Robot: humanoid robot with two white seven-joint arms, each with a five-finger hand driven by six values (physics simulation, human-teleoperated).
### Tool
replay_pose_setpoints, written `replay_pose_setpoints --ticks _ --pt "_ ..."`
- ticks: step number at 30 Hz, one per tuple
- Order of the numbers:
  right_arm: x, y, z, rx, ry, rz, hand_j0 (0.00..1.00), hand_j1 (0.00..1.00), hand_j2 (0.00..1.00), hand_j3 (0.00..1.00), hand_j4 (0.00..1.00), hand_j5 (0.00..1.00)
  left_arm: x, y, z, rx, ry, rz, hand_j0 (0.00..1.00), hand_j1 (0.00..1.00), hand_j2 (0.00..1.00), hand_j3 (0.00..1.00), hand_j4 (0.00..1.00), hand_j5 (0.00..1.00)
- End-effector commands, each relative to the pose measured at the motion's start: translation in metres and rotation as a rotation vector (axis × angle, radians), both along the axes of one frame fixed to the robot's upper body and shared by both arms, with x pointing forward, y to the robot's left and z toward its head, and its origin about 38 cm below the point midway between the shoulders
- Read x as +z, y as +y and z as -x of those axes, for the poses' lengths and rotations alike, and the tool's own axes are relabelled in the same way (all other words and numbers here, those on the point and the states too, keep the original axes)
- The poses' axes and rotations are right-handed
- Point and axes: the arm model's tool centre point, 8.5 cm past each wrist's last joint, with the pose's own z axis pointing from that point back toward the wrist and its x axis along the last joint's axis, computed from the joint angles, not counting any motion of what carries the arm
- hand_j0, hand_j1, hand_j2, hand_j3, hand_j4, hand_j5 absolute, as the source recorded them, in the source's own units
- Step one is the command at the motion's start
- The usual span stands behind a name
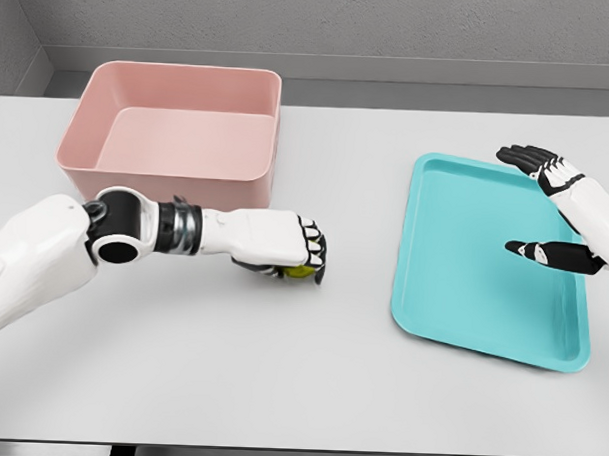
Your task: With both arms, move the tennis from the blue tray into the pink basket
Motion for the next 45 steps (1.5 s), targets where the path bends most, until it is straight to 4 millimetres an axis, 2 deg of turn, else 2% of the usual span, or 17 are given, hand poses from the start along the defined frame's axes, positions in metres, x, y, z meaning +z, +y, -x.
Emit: replay_pose_setpoints --ticks 1,7,21,26,30,34,35,37,40,41,43,44,45 --pt "0.001 -0.001 0.0 0.0 0.0 -0.006 1.0 1.0 1.0 1.0 1.0 1.0 0.001 0.002 0.0 0.005 0.006 0.005 0.59 0.59 0.59 0.59 0.59 0.59" --pt "0.001 0.0 0.0 0.001 -0.001 -0.008 1.0 1.0 1.0 1.0 1.0 1.0 0.014 0.007 -0.008 0.013 -0.023 0.0 0.59 0.59 0.59 0.59 0.59 0.59" --pt "0.001 0.0 0.0 0.001 -0.001 -0.008 1.0 1.0 1.0 1.0 1.0 1.0 0.039 0.004 -0.018 0.003 -0.079 -0.002 0.59 0.59 0.59 0.59 0.59 0.59" --pt "0.001 0.0 0.0 0.0 0.0 -0.008 1.0 1.0 1.0 1.0 1.0 1.0 0.049 0.013 -0.023 0.019 -0.1 -0.009 0.59 0.59 0.59 0.59 0.59 0.59" --pt "0.001 0.0 0.0 0.0 0.0 -0.008 1.0 1.0 1.0 1.0 1.0 1.0 0.057 0.013 -0.027 0.018 -0.12 -0.012 0.59 0.59 0.59 0.59 0.59 0.59" --pt "0.001 0.0 0.0 0.0 0.0 -0.008 1.0 1.0 1.0 1.0 1.0 1.0 0.076 0.017 -0.035 0.025 -0.162 -0.021 0.59 0.59 0.59 0.59 0.59 0.59" --pt "0.001 0.0 0.0 0.0 0.0 -0.008 1.0 1.0 1.0 1.0 1.0 1.0 0.09 0.024 -0.041 0.038 -0.192 -0.029 0.59 0.59 0.59 0.59 0.59 0.59" --pt "0.001 0.0 0.0 0.0 0.0 -0.008 1.0 1.0 1.0 1.0 1.0 1.0 0.117 0.051 -0.051 0.093 -0.228 -0.05 0.59 0.59 0.59 0.59 0.59 0.59" --pt "0.001 -0.001 0.0 0.0 0.0 -0.006 1.0 1.0 1.0 1.0 1.0 1.0 0.127 0.08 -0.057 0.158 -0.231 -0.058 0.59 0.59 0.59 0.59 0.59 0.59" --pt "0.001 0.0 0.0 0.0 0.0 -0.008 1.0 1.0 1.0 1.0 1.0 1.0 0.129 0.094 -0.059 0.19 -0.228 -0.06 0.62 0.62 0.62 0.62 0.62 0.62" --pt "0.001 0.0 0.0 0.0 0.0 -0.008 1.0 1.0 1.0 1.0 1.0 1.0 0.126 0.12 -0.071 0.271 -0.206 -0.058 0.9 0.9 0.9 0.9 0.9 0.9" --pt "0.001 0.0 0.0 0.0 0.0 -0.008 1.0 1.0 1.0 1.0 1.0 1.0 0.129 0.134 -0.077 0.319 -0.207 -0.056 1.0 1.0 1.0 1.0 1.0 1.0" --pt "0.001 -0.001 0.0 0.0 0.0 -0.006 1.0 1.0 1.0 1.0 1.0 1.0 0.134 0.152 -0.082 0.367 -0.213 -0.058 1.0 1.0 1.0 1.0 1.0 1.0"
